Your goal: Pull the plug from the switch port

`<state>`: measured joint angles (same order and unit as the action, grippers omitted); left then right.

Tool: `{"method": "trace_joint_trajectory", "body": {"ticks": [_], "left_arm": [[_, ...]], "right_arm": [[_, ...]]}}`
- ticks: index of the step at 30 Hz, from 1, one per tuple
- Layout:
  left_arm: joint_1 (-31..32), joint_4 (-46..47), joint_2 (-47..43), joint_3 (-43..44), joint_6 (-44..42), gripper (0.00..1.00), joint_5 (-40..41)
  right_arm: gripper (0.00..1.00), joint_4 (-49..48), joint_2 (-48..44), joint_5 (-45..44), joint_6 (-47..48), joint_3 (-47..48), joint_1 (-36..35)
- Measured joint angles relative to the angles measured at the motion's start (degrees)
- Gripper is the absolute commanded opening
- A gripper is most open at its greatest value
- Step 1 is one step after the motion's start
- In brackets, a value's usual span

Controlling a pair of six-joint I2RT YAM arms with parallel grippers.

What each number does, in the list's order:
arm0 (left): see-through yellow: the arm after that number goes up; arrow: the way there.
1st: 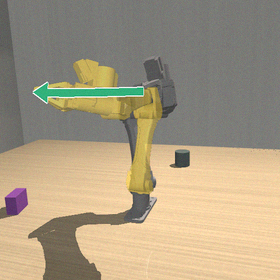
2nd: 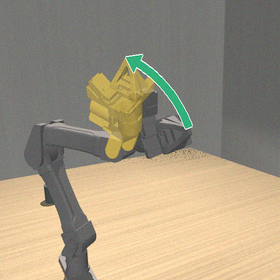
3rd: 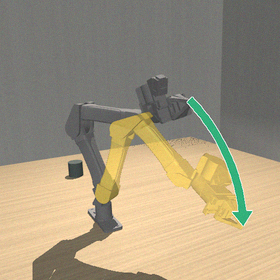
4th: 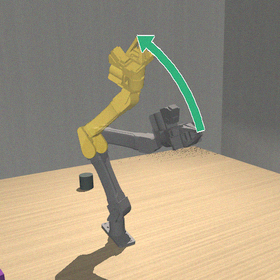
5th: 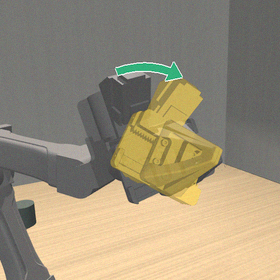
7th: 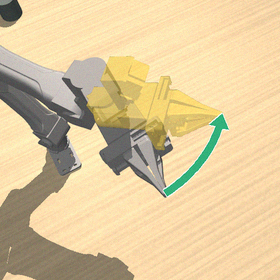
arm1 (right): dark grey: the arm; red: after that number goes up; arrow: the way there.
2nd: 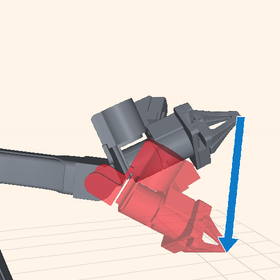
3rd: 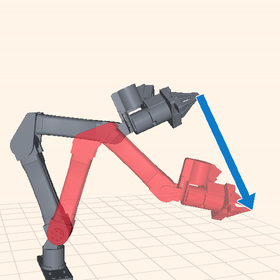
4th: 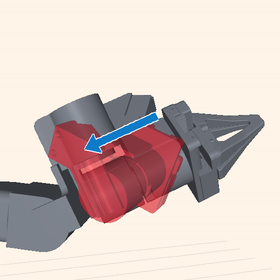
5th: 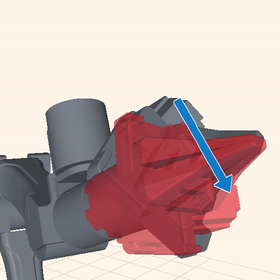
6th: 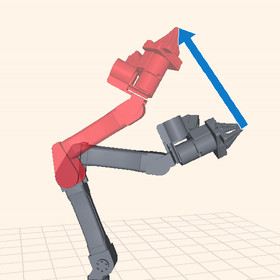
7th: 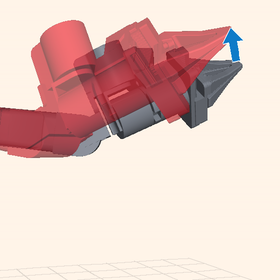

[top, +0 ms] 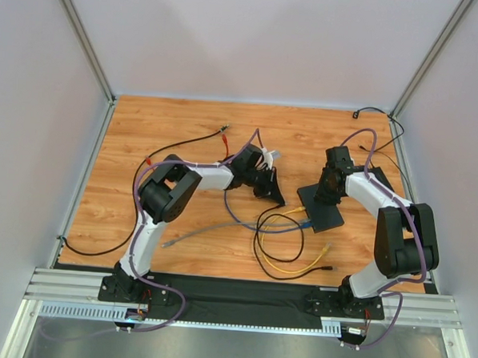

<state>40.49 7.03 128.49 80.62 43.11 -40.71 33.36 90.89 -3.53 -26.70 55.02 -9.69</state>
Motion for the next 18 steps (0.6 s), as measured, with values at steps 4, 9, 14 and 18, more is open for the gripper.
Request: {"method": "trace_joint_trajectory", "body": {"ticks": [4,9,14,18], "left_arm": [[-0.11,-7.08,-9.16,-2.05,-4.94,0.0,4.46],[-0.11,-12.44,-21.9,-2.25,-9.73,0.0,7.91],[-0.42,-17.2,-32.59,-2.69,-13.27,0.0,9.9],[-1.64,-21.92,-38.27,-2.71,-15.26,0.0,11.32]], "right_arm": [[0.31,0.02,-0.02,0.0,0.0,0.0,0.0],[0.31,0.0,-0.02,0.0,0.0,0.0,0.0],[0.31,0.0,-0.02,0.02,0.0,0.0,0.0],[0.31,0.0,-0.02,0.02,0.0,0.0,0.0]]}}
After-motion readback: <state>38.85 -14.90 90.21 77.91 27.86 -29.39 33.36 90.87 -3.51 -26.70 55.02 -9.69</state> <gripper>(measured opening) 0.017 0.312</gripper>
